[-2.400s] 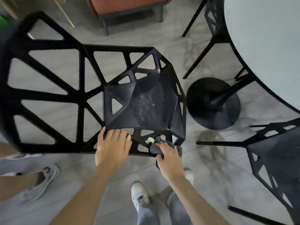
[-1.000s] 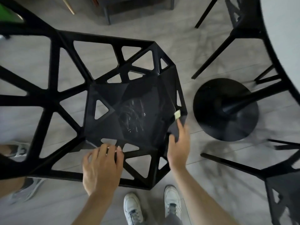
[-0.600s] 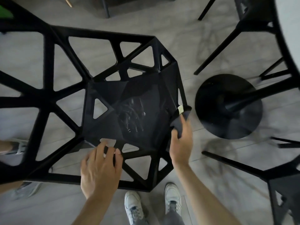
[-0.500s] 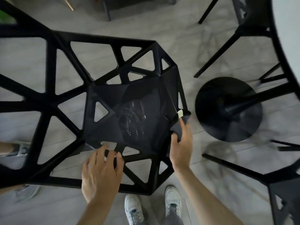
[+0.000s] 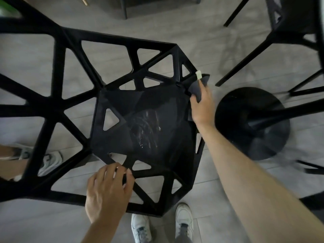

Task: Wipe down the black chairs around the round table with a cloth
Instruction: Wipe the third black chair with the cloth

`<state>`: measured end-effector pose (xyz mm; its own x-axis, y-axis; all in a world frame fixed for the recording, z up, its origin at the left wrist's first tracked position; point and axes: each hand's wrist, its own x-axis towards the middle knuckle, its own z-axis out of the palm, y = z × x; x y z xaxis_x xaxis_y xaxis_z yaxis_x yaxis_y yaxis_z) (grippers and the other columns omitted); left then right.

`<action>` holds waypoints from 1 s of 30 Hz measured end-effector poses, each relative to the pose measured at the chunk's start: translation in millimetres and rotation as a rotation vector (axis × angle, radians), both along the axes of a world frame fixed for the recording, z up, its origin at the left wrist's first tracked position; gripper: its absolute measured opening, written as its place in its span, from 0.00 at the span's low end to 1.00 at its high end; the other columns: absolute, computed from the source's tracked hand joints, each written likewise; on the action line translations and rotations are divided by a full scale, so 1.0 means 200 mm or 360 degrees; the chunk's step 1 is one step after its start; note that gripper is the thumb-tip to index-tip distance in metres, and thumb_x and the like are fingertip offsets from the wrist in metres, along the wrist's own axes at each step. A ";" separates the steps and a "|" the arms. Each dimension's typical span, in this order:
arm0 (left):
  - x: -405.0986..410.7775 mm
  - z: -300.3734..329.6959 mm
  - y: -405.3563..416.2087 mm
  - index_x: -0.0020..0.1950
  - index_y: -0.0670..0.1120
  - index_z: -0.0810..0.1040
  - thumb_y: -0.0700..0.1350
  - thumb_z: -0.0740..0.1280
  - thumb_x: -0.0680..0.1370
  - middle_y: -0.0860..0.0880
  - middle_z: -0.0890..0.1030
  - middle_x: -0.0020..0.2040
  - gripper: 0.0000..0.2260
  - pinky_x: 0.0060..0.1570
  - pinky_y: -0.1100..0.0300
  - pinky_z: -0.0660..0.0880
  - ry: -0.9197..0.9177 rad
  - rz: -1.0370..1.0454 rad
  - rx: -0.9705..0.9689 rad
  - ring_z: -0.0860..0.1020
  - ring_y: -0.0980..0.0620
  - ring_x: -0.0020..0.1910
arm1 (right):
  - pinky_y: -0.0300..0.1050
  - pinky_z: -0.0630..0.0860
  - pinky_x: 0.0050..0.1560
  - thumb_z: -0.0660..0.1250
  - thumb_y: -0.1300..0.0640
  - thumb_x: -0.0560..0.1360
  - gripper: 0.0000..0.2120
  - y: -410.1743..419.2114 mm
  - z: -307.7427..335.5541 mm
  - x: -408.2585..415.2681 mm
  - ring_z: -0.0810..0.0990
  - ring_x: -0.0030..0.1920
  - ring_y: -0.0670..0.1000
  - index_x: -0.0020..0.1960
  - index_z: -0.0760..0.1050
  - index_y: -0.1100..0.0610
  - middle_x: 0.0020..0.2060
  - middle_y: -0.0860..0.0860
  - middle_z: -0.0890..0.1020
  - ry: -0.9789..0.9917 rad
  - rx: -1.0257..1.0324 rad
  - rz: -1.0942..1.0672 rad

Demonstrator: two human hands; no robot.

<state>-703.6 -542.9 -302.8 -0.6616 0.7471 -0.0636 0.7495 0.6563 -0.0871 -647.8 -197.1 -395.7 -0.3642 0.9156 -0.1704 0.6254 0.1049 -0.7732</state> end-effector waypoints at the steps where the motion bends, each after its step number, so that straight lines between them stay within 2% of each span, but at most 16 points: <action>1: 0.00 0.00 0.00 0.50 0.44 0.84 0.50 0.59 0.84 0.44 0.85 0.51 0.17 0.49 0.46 0.74 0.0000 -0.0003 0.0010 0.82 0.42 0.50 | 0.58 0.72 0.72 0.61 0.51 0.82 0.25 -0.09 0.00 0.07 0.73 0.72 0.51 0.79 0.65 0.47 0.73 0.47 0.72 0.0013 -0.0015 -0.0045; 4: 0.01 0.01 0.01 0.49 0.44 0.84 0.51 0.57 0.85 0.45 0.85 0.50 0.18 0.49 0.46 0.74 -0.0015 0.0014 0.0023 0.82 0.43 0.50 | 0.57 0.75 0.68 0.61 0.50 0.82 0.22 -0.36 0.02 0.30 0.76 0.68 0.48 0.76 0.68 0.48 0.68 0.45 0.76 0.0033 -0.0060 -0.0174; 7: 0.01 0.01 0.01 0.49 0.44 0.84 0.52 0.57 0.85 0.45 0.85 0.50 0.19 0.51 0.46 0.74 -0.0013 0.0007 -0.0011 0.82 0.43 0.50 | 0.53 0.70 0.74 0.61 0.53 0.84 0.23 -0.57 0.06 0.45 0.70 0.74 0.47 0.79 0.65 0.48 0.74 0.45 0.72 0.0027 -0.0206 -0.0231; 9: 0.01 0.02 0.01 0.49 0.44 0.84 0.52 0.58 0.84 0.45 0.85 0.50 0.18 0.51 0.47 0.74 -0.0018 -0.0015 -0.0003 0.82 0.43 0.51 | 0.52 0.69 0.75 0.61 0.54 0.84 0.24 -0.59 0.06 0.47 0.70 0.74 0.46 0.79 0.64 0.47 0.74 0.45 0.72 0.0038 -0.0236 -0.0261; 11: 0.00 0.01 0.01 0.49 0.45 0.84 0.52 0.58 0.84 0.45 0.85 0.50 0.18 0.50 0.47 0.74 -0.0018 -0.0002 -0.0008 0.82 0.43 0.50 | 0.53 0.71 0.73 0.61 0.53 0.83 0.22 -0.52 0.05 0.41 0.73 0.70 0.45 0.77 0.67 0.47 0.69 0.44 0.75 0.0112 -0.0159 -0.0226; 13: 0.01 0.01 0.01 0.49 0.45 0.84 0.52 0.57 0.84 0.46 0.85 0.50 0.19 0.50 0.47 0.74 -0.0020 0.0021 -0.0020 0.82 0.44 0.50 | 0.57 0.72 0.71 0.60 0.48 0.82 0.22 -0.37 0.03 0.30 0.75 0.69 0.48 0.75 0.68 0.46 0.68 0.45 0.77 0.0097 -0.0001 -0.0132; 15: 0.01 0.00 0.01 0.49 0.45 0.84 0.52 0.57 0.84 0.46 0.85 0.50 0.18 0.50 0.47 0.74 -0.0013 0.0017 -0.0003 0.81 0.44 0.50 | 0.60 0.71 0.72 0.58 0.45 0.80 0.24 -0.19 0.03 0.17 0.74 0.71 0.51 0.75 0.69 0.46 0.71 0.47 0.75 0.0031 0.0104 -0.0036; 18: 0.01 0.00 0.00 0.48 0.46 0.83 0.51 0.59 0.84 0.47 0.84 0.49 0.16 0.51 0.47 0.73 0.0008 0.0012 0.0001 0.81 0.45 0.50 | 0.61 0.62 0.77 0.62 0.50 0.81 0.23 -0.11 0.04 0.02 0.65 0.78 0.55 0.76 0.70 0.48 0.78 0.50 0.68 -0.0272 0.0345 0.0185; 21: 0.02 0.01 0.00 0.48 0.46 0.84 0.50 0.59 0.84 0.47 0.84 0.49 0.16 0.52 0.48 0.73 0.0008 0.0032 0.0008 0.81 0.45 0.50 | 0.62 0.54 0.80 0.64 0.52 0.81 0.23 -0.26 0.06 0.07 0.58 0.81 0.55 0.75 0.71 0.48 0.79 0.49 0.66 -0.0478 0.0516 0.0363; 25: 0.02 0.01 0.00 0.47 0.45 0.84 0.49 0.59 0.84 0.47 0.84 0.46 0.16 0.51 0.48 0.74 0.0024 0.0043 0.0081 0.81 0.45 0.47 | 0.59 0.45 0.82 0.66 0.52 0.80 0.24 -0.59 0.07 0.30 0.54 0.82 0.52 0.76 0.70 0.48 0.79 0.47 0.65 -0.0487 0.0624 0.0645; 27: 0.01 0.01 0.01 0.47 0.46 0.83 0.48 0.59 0.85 0.48 0.84 0.45 0.16 0.49 0.48 0.73 0.0034 0.0045 0.0108 0.80 0.45 0.45 | 0.58 0.44 0.82 0.67 0.52 0.79 0.25 -0.75 0.07 0.42 0.53 0.82 0.52 0.76 0.70 0.49 0.79 0.47 0.65 -0.0499 0.0618 0.0744; 30: 0.01 0.01 0.00 0.46 0.46 0.83 0.48 0.58 0.85 0.49 0.82 0.42 0.16 0.47 0.50 0.73 0.0044 0.0042 0.0112 0.78 0.47 0.41 | 0.61 0.48 0.81 0.68 0.51 0.78 0.26 -0.94 0.07 0.56 0.53 0.82 0.51 0.76 0.71 0.49 0.79 0.46 0.66 -0.0467 0.0584 0.0864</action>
